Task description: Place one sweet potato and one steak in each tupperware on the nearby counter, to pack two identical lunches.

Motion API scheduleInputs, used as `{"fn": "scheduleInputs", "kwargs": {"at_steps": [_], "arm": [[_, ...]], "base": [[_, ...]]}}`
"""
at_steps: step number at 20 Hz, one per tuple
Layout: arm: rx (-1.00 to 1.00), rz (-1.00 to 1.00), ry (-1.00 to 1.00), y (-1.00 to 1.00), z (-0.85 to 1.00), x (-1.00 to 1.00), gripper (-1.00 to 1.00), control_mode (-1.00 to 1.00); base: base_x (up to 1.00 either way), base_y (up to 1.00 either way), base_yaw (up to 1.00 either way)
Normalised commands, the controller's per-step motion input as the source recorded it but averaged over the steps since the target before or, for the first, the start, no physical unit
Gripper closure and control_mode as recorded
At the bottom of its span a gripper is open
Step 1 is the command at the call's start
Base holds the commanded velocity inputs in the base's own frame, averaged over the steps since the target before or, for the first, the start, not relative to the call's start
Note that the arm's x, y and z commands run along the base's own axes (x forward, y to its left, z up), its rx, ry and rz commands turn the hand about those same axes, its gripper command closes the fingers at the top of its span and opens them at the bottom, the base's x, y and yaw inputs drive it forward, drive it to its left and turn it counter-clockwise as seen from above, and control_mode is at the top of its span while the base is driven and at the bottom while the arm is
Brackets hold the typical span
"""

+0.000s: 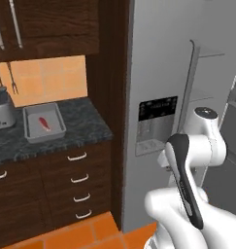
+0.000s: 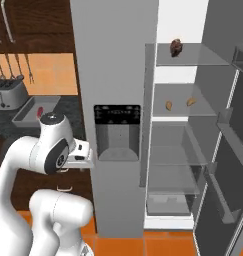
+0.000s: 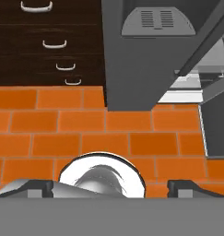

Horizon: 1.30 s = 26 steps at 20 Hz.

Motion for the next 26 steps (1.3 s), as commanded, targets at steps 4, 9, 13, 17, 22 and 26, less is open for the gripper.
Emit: {"fn": "scheduleInputs", "kwargs": {"at_steps": [4, 9, 13, 17, 22, 26], "arm": [[0.0, 0.0, 0.0, 0.0, 0.0, 0.0, -1.0, 1.0], [0.0, 0.0, 0.0, 0.0, 0.0, 0.0, -1.0, 1.0], [0.0, 0.0, 0.0, 0.0, 0.0, 0.0, -1.0, 1.0], [0.0, 0.0, 0.0, 0.0, 0.0, 0.0, -1.0, 1.0], [0.0, 0.0, 0.0, 0.0, 0.0, 0.0, -1.0, 1.0], [0.0, 0.0, 0.0, 0.0, 0.0, 0.0, -1.0, 1.0]], "base": [[0.47, -0.6, 0.0], [0.58, -0.34, 0.09], [0.47, -0.61, 0.2], [0.32, -0.57, 0.24], [0.36, -0.48, 0.26], [0.51, -0.56, 0.21]]}}
